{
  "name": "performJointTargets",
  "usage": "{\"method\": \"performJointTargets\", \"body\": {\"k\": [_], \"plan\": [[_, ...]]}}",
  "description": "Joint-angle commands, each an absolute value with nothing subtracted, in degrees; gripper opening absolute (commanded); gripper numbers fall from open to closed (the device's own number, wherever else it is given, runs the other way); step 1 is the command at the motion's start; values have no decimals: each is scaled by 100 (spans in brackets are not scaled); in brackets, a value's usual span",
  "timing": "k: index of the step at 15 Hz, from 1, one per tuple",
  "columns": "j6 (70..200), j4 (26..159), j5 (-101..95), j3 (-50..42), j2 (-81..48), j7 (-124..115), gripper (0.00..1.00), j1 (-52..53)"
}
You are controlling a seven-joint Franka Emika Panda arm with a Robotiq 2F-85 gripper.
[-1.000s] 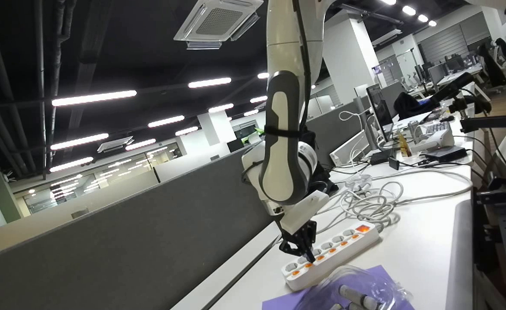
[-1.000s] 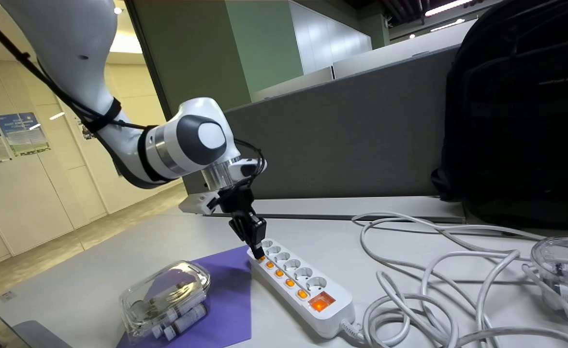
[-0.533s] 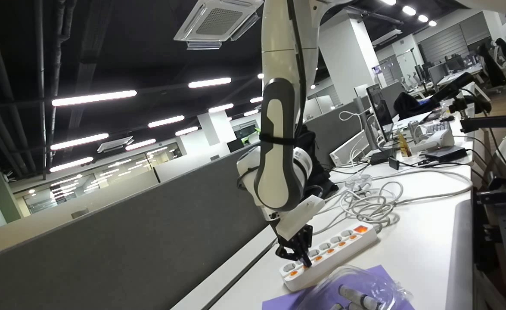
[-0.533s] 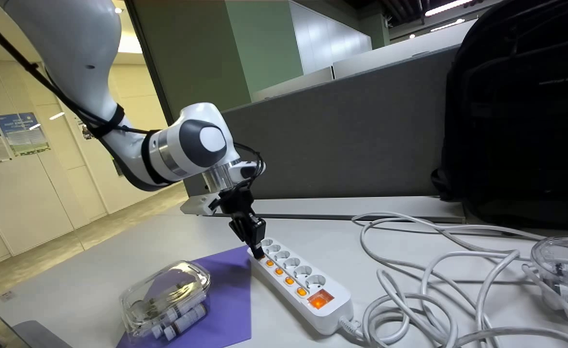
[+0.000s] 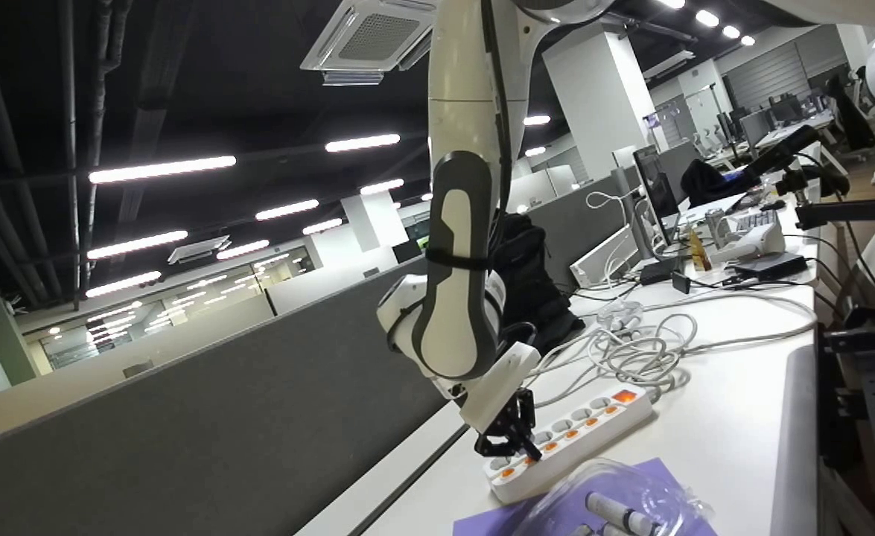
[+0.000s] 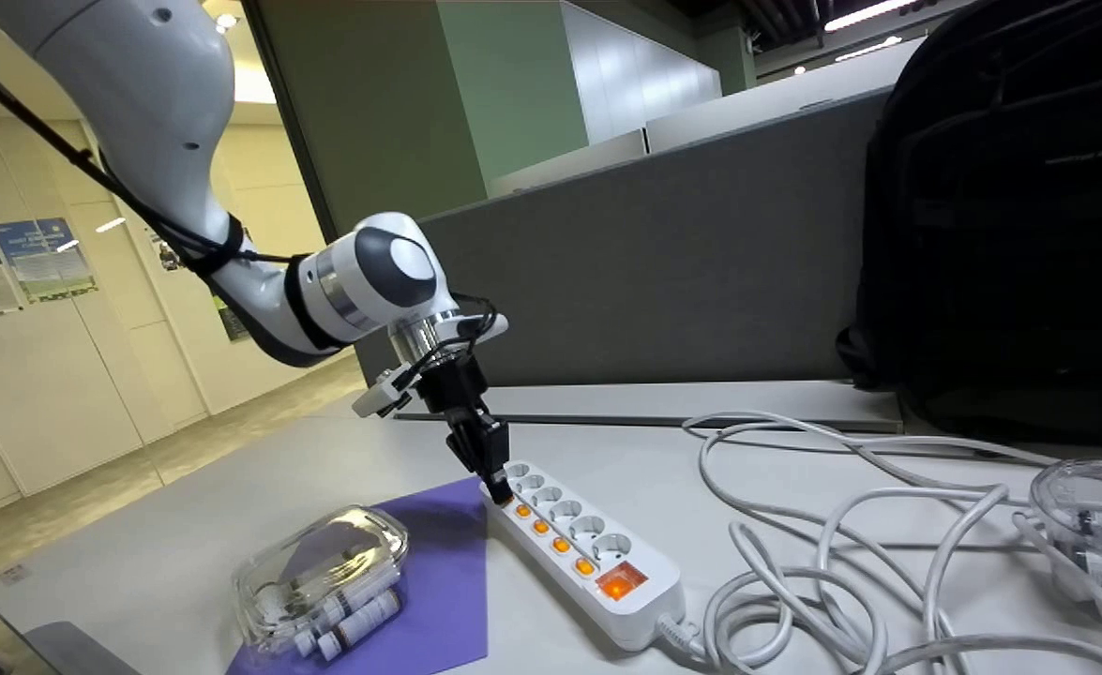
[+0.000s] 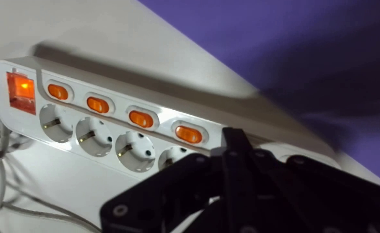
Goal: Switch off the fifth slot of the extension cord
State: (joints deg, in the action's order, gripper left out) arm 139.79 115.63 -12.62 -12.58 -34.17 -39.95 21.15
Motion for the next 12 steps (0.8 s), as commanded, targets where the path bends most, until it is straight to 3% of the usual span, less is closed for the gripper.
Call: {"method": "performJointTargets", "body": {"k": [1,6,12], "plan": [[12915,10801,-1773,-1301,-4093,-4796,0,2385],[11249,9958,-1948,-883,-4599,-4739,0,2259],[11213,9937,-1863,-519,-4532,-4164,0,1966]]}}
